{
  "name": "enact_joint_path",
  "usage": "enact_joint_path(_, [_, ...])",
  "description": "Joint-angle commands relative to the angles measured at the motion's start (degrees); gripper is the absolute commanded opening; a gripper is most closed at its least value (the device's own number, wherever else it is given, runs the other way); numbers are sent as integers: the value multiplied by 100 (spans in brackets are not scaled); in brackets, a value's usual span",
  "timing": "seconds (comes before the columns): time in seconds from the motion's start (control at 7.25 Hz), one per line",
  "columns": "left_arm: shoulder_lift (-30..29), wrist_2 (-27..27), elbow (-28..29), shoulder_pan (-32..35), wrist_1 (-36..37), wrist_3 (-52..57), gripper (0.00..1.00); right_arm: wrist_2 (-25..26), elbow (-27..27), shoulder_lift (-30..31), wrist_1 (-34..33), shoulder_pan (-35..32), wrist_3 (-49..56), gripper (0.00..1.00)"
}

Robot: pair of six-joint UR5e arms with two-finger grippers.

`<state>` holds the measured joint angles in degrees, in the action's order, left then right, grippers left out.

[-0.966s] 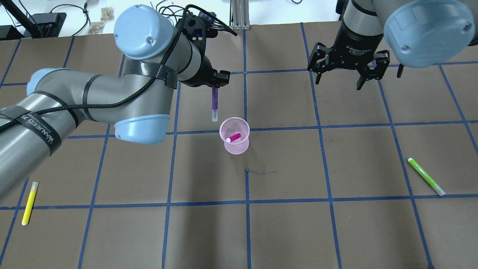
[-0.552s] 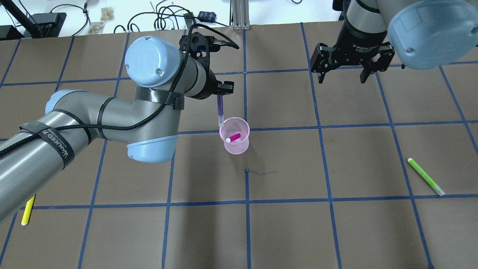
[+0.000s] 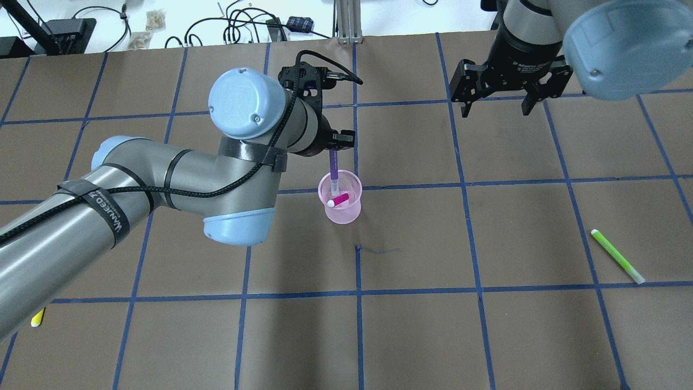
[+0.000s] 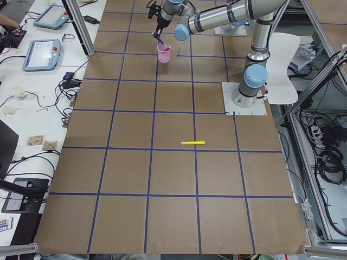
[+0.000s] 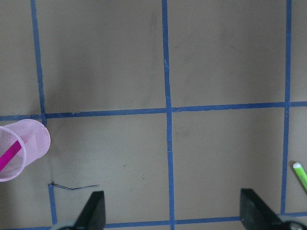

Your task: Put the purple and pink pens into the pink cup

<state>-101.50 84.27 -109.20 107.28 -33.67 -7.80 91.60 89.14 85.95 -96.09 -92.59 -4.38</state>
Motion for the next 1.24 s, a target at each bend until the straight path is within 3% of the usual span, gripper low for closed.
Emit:
enact_joint_path(0.0, [-19,19,21,3,1,50,0,16,42,0,-59,-14,7,100])
enact_joint_path(1.1, [-203,45,100,-41,10,551,0,42,164,27,-58,-40,7,100])
